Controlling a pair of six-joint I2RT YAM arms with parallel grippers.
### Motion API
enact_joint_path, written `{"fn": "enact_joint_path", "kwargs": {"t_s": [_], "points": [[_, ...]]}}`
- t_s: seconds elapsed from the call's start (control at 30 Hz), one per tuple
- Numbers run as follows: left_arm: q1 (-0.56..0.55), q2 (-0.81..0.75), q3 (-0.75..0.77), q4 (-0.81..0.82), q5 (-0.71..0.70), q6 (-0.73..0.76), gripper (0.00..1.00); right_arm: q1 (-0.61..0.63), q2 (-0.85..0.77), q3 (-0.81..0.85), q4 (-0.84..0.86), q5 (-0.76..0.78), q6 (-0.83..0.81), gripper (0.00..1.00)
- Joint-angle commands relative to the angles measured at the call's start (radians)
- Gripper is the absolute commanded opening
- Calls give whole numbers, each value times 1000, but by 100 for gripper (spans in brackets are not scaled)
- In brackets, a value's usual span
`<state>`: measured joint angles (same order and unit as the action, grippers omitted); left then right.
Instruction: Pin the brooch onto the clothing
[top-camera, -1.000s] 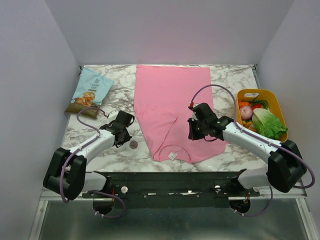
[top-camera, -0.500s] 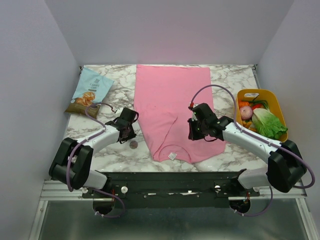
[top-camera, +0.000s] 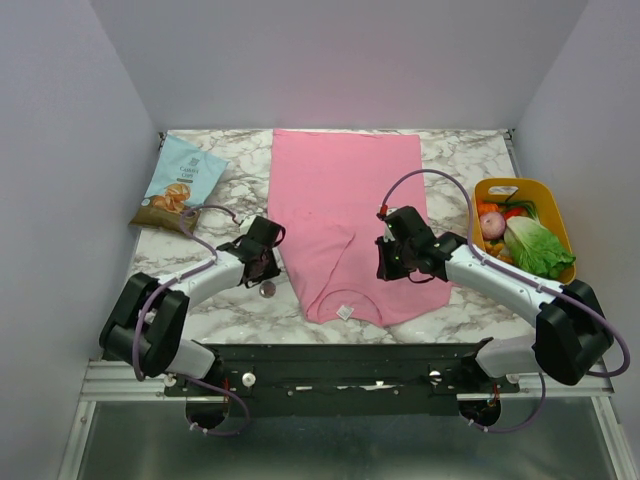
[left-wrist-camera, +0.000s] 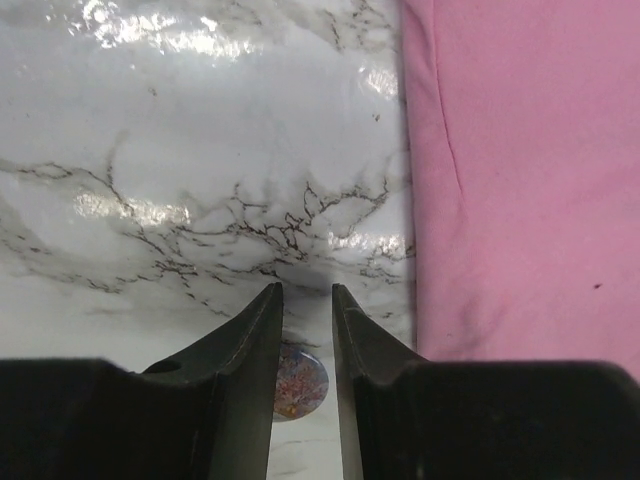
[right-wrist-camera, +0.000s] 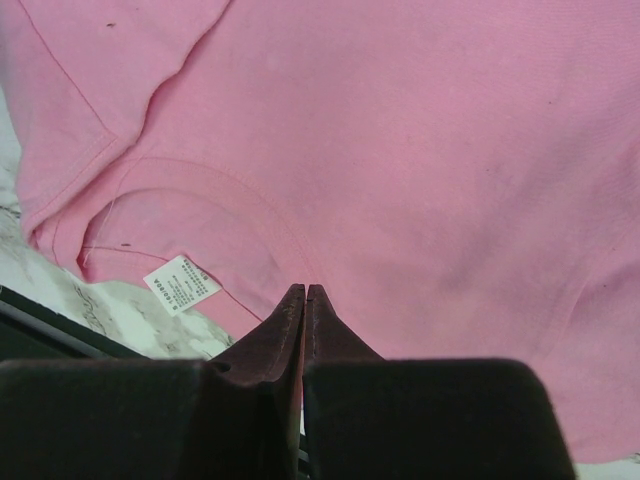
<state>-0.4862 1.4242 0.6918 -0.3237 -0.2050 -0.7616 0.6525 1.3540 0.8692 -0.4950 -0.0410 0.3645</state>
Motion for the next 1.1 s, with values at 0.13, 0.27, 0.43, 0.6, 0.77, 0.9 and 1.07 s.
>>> {"fn": "enact_joint_path", "kwargs": {"t_s": [0.13,0.27,0.43,0.6,0.77,0.9,1.07], "points": [[-38,-24,-43,-185,96,-48,36,-5,5,4,4,-11,-9,11],[-49,-28,-54,-212,84,-62,36,-5,0,4,4,-14,-9,11],[-66,-62,-84,-233,85,-79,36,-5,2,1,4,-13,-13,11],[-74,-103,-83,-278,79,-100,36,-5,2,1,4,-19,-10,11],[-89,-137,-95,-308,88,-107,36,-5,-6,-2,6,-25,-15,11],[-95,-157,-109,-293,110,-101,35,-5,-10,-6,10,-31,-15,11],[-114,-117,-81,-284,134,-74,34,-5,2,7,19,-31,-16,11]]}}
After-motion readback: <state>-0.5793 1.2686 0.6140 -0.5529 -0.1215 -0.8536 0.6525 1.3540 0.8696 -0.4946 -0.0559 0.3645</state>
